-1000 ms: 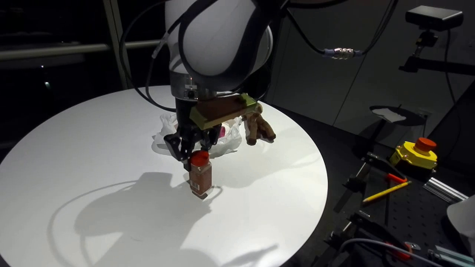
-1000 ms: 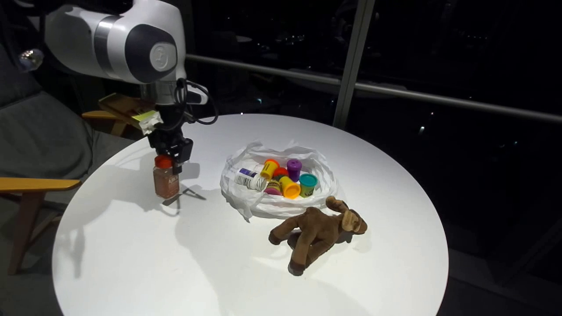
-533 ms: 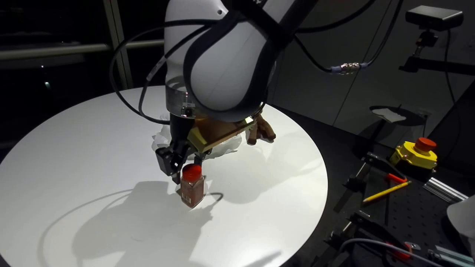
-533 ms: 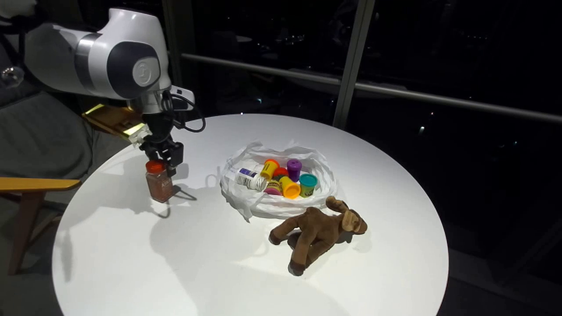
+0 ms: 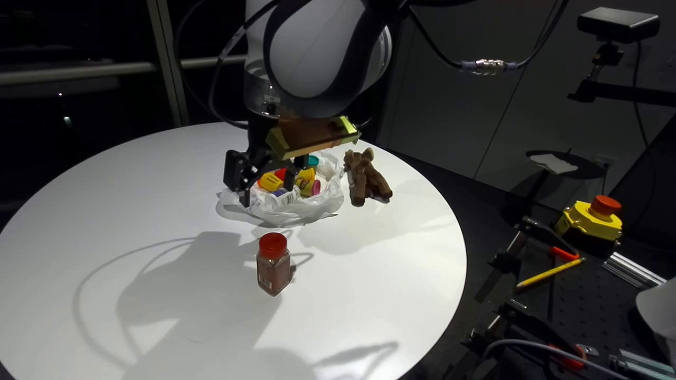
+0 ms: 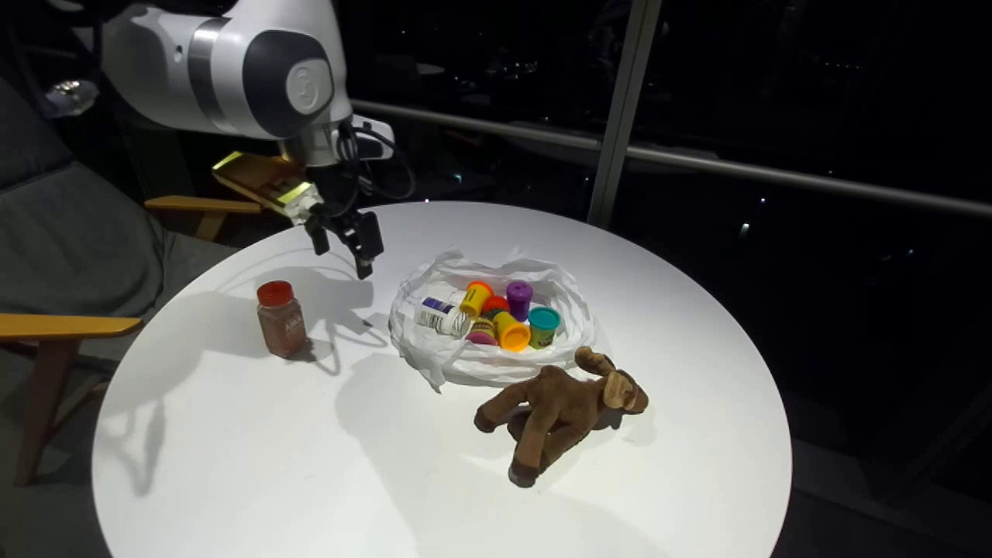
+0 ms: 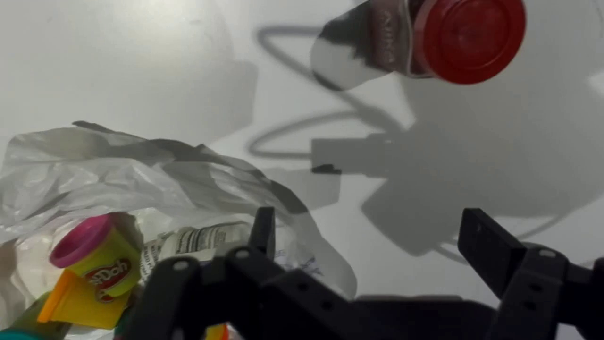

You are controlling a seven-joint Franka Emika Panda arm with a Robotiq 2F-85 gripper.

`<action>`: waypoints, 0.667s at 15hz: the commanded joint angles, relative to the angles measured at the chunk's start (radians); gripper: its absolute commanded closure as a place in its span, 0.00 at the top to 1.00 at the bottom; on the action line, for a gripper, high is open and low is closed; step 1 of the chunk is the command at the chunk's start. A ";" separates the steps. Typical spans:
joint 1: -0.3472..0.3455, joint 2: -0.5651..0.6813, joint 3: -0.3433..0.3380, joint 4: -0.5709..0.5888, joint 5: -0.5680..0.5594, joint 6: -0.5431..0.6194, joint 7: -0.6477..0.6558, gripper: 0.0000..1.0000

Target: Remove the objects in the plastic and put them on the table

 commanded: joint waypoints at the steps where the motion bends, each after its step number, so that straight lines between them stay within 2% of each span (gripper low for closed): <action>1: -0.059 0.032 -0.046 0.072 0.002 -0.069 0.018 1.00; 5: -0.154 0.108 -0.087 0.172 0.032 -0.095 0.040 1.00; 10: -0.250 0.212 -0.102 0.330 0.085 -0.138 0.069 1.00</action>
